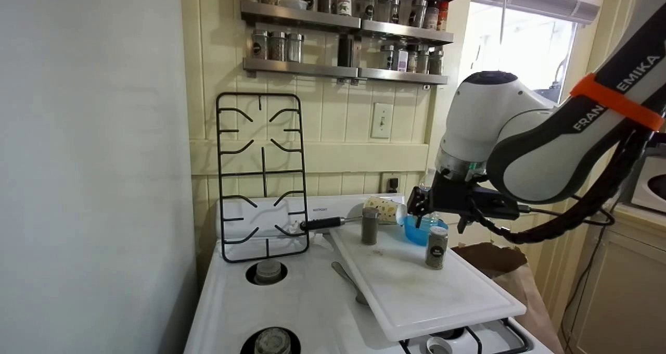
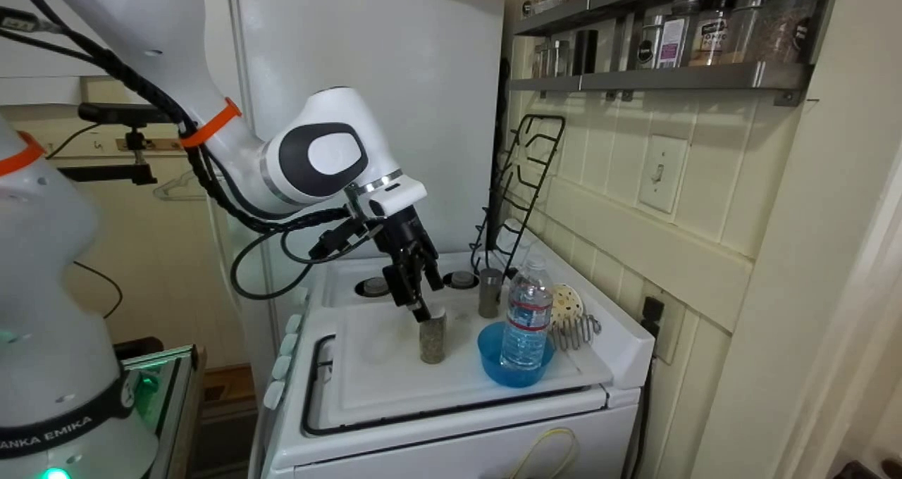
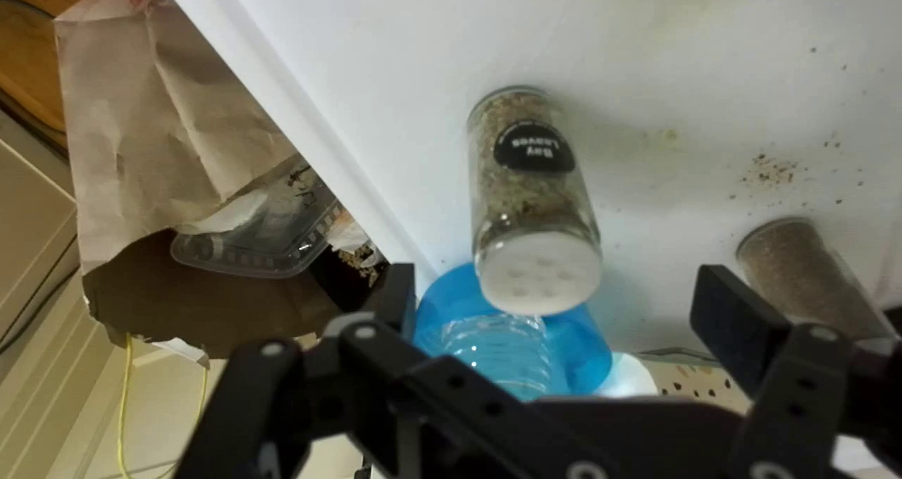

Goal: Move the spice bottle to the right

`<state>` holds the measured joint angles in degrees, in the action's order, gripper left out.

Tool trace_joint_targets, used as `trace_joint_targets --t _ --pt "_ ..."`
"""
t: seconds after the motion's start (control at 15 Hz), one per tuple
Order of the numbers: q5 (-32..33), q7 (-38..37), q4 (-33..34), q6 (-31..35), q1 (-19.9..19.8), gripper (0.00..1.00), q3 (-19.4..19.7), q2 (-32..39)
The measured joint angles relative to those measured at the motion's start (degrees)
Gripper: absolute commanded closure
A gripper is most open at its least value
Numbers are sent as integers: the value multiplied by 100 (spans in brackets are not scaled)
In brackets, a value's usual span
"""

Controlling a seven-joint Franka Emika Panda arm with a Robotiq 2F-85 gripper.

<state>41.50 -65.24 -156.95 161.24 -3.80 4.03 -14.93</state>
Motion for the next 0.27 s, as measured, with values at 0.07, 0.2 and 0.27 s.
trace_joint_targets --t 0.07,0.2,0.27 --pt "0 7 -20 -15 14 0 0 -116" --pt "-1 132 12 -2 164 0 30 -365" --pt "-4 276 9 69 283 0 31 -507"
